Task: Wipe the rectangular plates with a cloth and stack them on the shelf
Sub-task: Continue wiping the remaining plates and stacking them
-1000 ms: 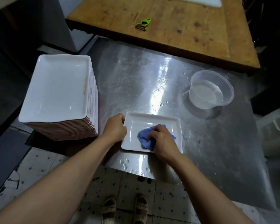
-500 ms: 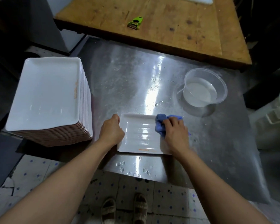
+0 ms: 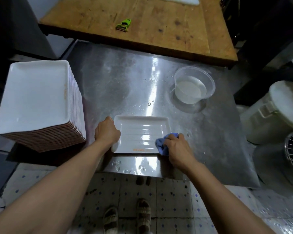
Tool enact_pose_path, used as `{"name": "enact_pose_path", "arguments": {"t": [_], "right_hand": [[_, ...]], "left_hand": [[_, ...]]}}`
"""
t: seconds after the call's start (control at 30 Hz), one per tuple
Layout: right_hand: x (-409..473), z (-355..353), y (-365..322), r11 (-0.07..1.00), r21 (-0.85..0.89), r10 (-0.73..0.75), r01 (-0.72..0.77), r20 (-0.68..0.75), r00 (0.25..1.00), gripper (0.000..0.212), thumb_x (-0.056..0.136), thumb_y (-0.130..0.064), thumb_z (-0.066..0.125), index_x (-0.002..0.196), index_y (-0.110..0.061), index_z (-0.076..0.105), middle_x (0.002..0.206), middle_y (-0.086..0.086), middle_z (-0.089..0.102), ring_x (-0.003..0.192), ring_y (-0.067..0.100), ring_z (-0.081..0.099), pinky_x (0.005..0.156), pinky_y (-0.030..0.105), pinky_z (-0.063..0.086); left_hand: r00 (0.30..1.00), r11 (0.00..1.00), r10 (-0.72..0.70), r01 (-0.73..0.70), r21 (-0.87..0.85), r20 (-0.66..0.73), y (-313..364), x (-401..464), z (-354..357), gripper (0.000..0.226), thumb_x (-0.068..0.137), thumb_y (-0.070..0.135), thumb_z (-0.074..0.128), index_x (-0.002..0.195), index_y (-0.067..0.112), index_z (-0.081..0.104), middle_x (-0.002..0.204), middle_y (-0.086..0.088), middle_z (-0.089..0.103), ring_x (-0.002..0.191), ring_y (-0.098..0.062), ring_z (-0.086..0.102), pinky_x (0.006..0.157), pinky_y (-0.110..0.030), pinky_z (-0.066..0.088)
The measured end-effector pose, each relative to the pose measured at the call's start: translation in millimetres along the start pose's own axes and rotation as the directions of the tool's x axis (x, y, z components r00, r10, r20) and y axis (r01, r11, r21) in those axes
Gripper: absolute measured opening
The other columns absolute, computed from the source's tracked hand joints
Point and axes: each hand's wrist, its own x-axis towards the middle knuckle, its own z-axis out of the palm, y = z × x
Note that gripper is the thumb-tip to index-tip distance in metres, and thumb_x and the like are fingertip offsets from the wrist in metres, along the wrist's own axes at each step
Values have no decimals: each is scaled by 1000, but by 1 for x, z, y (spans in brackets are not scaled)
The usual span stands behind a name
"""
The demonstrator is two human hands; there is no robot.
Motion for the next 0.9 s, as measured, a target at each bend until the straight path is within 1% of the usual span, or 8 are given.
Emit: {"name": "enact_pose_path", "arguments": {"t": [0.13, 0.2, 0.27, 0.4, 0.57, 0.7, 0.8, 0.9], "right_hand": [[0, 0, -14, 991, 125, -52, 53, -5, 999, 24, 82, -1, 50, 78, -24, 51, 96, 8, 62, 92, 32, 51, 77, 26, 23], [1, 5, -31, 994, 70, -88, 88, -4, 996, 16, 89, -8, 49, 99, -16, 58, 109, 9, 58, 102, 31, 49, 86, 27, 27], [6, 15, -49, 992, 45, -119, 119, -1, 993, 27, 93, -17, 49, 119, -13, 54, 121, 10, 53, 110, 31, 45, 94, 34, 31], [15, 26, -60, 980, 110, -169, 167, 10, 986, 36, 91, -16, 50, 127, -13, 52, 131, 10, 48, 116, 34, 39, 96, 38, 36], [14, 11, -27, 999, -7, 38, -38, -19, 999, 37, 89, -8, 46, 126, -12, 51, 132, 9, 45, 118, 33, 38, 97, 36, 37], [11, 1, -17, 991, -80, 108, -111, -43, 993, 32, 89, -7, 48, 120, -8, 54, 128, 10, 45, 118, 30, 37, 94, 29, 35], [2, -10, -10, 982, 63, 187, -180, -132, 973, 31, 89, -5, 45, 117, -7, 56, 121, 10, 50, 113, 29, 40, 85, 28, 38], [-8, -24, 0, 928, 295, 306, -226, -262, 915, 23, 85, -6, 44, 101, -5, 61, 106, 14, 57, 101, 31, 50, 75, 35, 44]], "left_hand": [[1000, 998, 4, -3, 65, -14, -1, -1, 2, 35, 79, 5, 52, 115, 5, 50, 113, -14, 60, 104, -34, 55, 72, -30, 35], [1000, 997, 6, -5, 80, -13, -1, -1, 3, 36, 79, 6, 53, 116, 6, 50, 113, -15, 60, 105, -34, 55, 73, -30, 35], [1000, 998, 3, -3, 64, -9, -2, 0, 3, 36, 78, 7, 54, 114, 6, 51, 114, -16, 60, 104, -36, 55, 74, -32, 39], [1000, 1000, 11, -10, 15, -10, -5, 1, 4, 40, 73, 5, 55, 113, 5, 51, 113, -18, 61, 103, -38, 57, 78, -34, 44], [999, 1000, 15, -15, -6, -28, -10, -2, 5, 42, 73, 3, 50, 115, 9, 52, 112, -15, 62, 105, -36, 56, 81, -32, 43], [999, 999, 28, -27, 25, -43, -11, -4, 4, 40, 76, 2, 50, 116, 5, 52, 112, -18, 62, 106, -37, 55, 85, -35, 43], [999, 1000, 15, -14, 19, -47, -9, -10, 1, 36, 81, 9, 54, 116, 4, 54, 114, -18, 62, 105, -36, 57, 85, -38, 47], [992, 996, 46, -37, 81, -118, -1, -31, -1, 43, 85, 28, 62, 121, 8, 49, 123, -14, 51, 116, -33, 47, 92, -42, 43]]}}
